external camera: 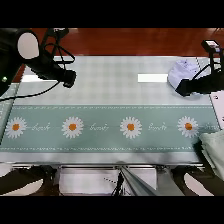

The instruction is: Fold the shirts.

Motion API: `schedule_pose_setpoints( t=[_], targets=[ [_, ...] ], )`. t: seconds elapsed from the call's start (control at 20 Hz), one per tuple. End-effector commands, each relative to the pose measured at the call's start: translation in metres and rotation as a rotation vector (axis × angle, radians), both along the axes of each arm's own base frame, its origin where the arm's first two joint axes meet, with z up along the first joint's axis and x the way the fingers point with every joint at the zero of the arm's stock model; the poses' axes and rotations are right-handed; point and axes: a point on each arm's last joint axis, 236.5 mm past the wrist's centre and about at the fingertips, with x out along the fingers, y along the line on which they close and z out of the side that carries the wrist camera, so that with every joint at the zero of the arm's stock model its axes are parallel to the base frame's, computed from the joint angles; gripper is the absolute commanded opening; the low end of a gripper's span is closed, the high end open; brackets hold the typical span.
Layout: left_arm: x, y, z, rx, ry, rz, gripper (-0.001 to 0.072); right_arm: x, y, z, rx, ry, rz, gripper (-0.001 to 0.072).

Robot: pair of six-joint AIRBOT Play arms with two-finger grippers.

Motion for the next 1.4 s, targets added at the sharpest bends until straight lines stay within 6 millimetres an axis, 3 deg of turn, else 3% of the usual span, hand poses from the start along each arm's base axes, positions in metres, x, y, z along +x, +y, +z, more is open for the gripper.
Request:
schedule_pose_setpoints(
  t=[0.0, 0.7, 0.8, 0.9, 1.1, 1.25, 1.35],
  targets=[
    [0.0, 0.0, 0.0, 0.0, -0.001, 0.0, 0.0704, 0.0, 0.0, 0.0, 0.0, 0.0, 0.0, 0.0621],
    [0.0, 0.0, 0.0, 0.0, -0.001, 0.0, 0.0704, 0.0, 0.0, 0.0, 0.0, 0.0, 0.0, 0.0621],
    [0.0, 0.0, 0.0, 0.0, -0.001, 0.0, 0.0704, 0.007, 0.0, 0.003, 0.003, -0.031, -0.004, 0.062],
    [0.016, -0.008, 0.004, -0.026, -0.066, -0.011, 0.0704, 0.023, -0.003, 0.01, -0.008, -0.102, -0.015, 0.062],
    [0.045, -0.023, 0.011, -0.073, -0.178, -0.031, 0.0703, 0.024, 0.003, 0.012, 0.02, -0.108, -0.015, 0.062],
    [0.051, -0.025, 0.011, -0.079, -0.196, -0.034, 0.0704, 0.053, -0.008, 0.032, -0.046, -0.265, 0.011, 0.0617],
    [0.056, -0.028, 0.015, -0.091, -0.225, -0.038, 0.0704, 0.095, -0.043, 0.068, -0.193, -0.494, -0.048, 0.0594]
  ],
)
